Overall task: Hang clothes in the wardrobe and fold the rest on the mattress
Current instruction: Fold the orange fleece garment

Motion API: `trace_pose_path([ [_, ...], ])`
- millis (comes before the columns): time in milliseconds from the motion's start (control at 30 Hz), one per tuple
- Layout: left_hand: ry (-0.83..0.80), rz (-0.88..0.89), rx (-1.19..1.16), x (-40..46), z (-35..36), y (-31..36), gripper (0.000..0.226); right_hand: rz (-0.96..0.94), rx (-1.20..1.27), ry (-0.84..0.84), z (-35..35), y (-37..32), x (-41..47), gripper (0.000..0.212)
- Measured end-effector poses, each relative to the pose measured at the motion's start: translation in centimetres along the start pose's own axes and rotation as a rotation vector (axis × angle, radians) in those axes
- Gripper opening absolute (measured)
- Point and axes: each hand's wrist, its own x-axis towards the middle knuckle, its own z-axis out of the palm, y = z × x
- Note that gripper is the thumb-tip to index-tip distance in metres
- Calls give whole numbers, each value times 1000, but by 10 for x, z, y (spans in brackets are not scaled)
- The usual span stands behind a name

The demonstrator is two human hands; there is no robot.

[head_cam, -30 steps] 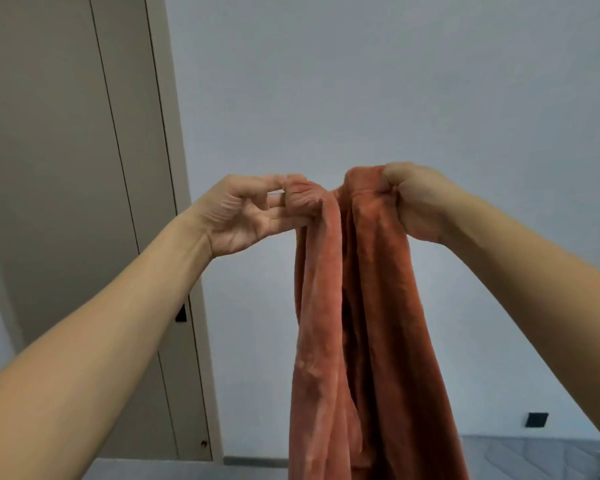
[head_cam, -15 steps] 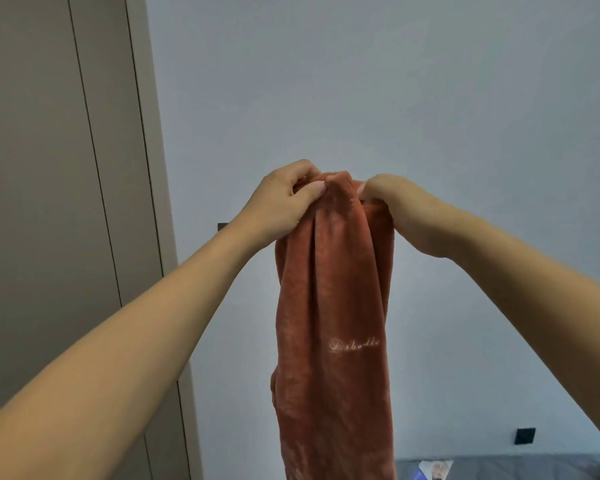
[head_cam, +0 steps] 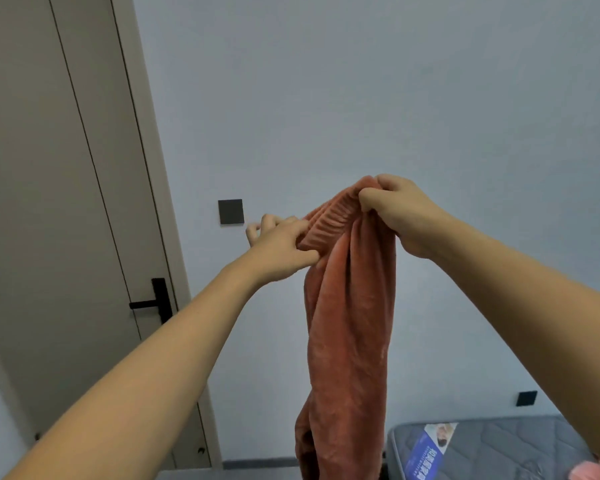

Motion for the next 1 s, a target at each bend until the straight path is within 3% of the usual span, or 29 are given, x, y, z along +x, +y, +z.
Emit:
trace_pose_path([
  [67, 67, -82, 18, 6, 22, -2, 16, 44, -13, -9, 4, 17, -4, 11],
  [200, 102, -267, -705, 30, 47, -8, 31, 126, -26, -24, 11, 46, -8, 24],
  [400, 110, -230, -1218, 78, 85, 29, 41, 273, -53, -23, -17, 66, 2, 40],
  [533, 77, -31, -1024, 102, 103, 74, 45, 384, 8, 28, -56, 86, -6, 43],
  [633, -34, 119, -923, 105, 127, 128, 47, 465, 80, 27, -99, 107, -32, 57],
  [833, -392, 419, -749, 64, 214, 282, 43, 679, 301, 7, -220, 166, -146, 36],
  [1000, -725, 669, -536, -23, 330, 435, 39, 794, 600, 135, -326, 237, -304, 42],
])
